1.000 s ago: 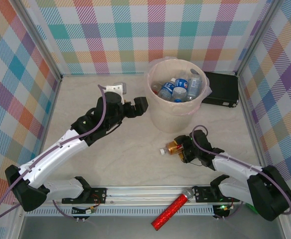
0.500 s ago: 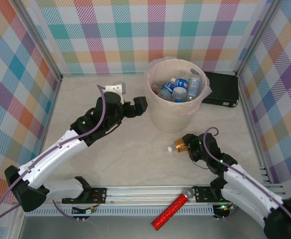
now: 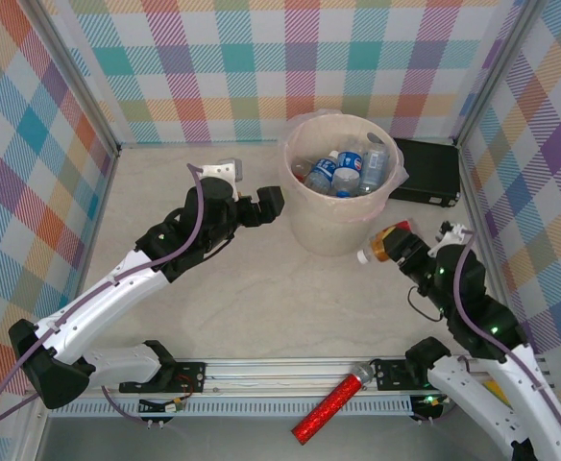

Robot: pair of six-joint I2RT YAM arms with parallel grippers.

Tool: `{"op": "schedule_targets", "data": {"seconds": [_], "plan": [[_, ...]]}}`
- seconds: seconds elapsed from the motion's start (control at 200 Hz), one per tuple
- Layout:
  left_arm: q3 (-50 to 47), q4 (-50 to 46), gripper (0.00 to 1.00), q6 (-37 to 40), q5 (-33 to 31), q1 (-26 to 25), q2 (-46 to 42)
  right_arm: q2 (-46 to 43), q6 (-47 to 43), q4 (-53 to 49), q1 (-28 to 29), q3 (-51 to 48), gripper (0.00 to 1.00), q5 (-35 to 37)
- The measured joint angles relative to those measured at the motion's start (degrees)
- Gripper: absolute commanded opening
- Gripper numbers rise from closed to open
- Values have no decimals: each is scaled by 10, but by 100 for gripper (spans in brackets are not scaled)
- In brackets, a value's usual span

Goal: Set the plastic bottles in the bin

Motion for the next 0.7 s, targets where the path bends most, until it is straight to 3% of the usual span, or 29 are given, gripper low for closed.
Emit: {"op": "schedule_targets", "data": {"seconds": [0.36,0.7], "plan": [[0,-19,100,7,-15,0,-11,202,-204,-5,0,240,62,-44],[0,-32,99,12,-26,0,-45,422,-341,-21,0,466,62,-72]]}}
